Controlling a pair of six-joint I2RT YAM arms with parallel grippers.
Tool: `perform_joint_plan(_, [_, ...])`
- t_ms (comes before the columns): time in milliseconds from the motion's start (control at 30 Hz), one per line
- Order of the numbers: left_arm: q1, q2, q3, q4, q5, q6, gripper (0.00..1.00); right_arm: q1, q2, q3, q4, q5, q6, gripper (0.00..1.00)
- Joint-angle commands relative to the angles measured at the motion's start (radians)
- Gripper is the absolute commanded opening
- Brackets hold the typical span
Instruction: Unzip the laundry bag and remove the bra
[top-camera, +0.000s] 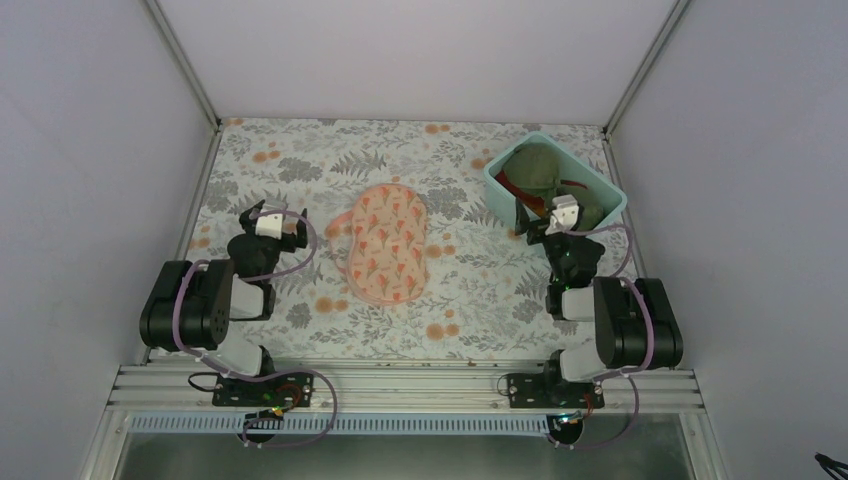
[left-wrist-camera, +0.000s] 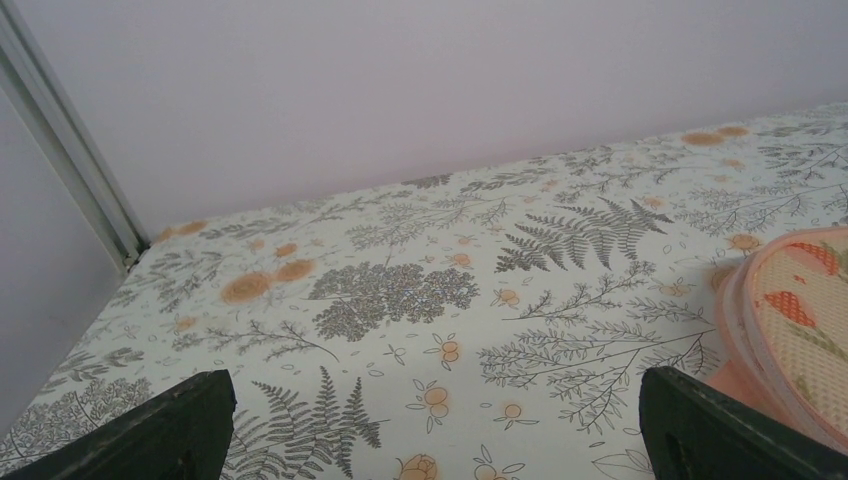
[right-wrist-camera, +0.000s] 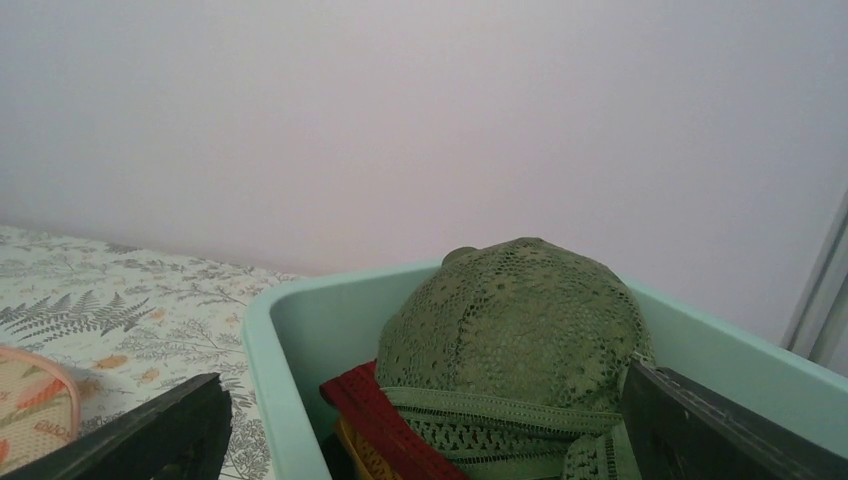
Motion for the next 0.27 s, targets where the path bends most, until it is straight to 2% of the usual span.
perform_joint_plan(0, [-0.004, 0.005, 0.010, 0.051, -0.001, 0.006, 1.00, -0.006, 0.041, -0.002, -0.071, -0.013, -0.013, 1.00])
perform_joint_plan(233, [-0.004, 0.005, 0.012, 0.049, -0.003, 0.007, 1.00, -0.006, 0.046, 0.013, -0.092, -0.020, -0.015, 1.00])
